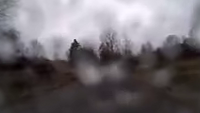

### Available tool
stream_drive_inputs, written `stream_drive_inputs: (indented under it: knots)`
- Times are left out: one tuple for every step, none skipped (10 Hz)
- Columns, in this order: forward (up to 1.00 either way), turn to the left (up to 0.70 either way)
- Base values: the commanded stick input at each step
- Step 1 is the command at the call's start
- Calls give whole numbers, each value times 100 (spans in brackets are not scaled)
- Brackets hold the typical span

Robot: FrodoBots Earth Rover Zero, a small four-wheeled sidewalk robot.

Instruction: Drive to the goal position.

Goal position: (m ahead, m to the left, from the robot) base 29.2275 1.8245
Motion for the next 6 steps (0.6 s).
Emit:
stream_drive_inputs:
  knots:
    - [70,0]
    - [70,0]
    - [80,0]
    - [85,0]
    - [85,0]
    - [85,0]
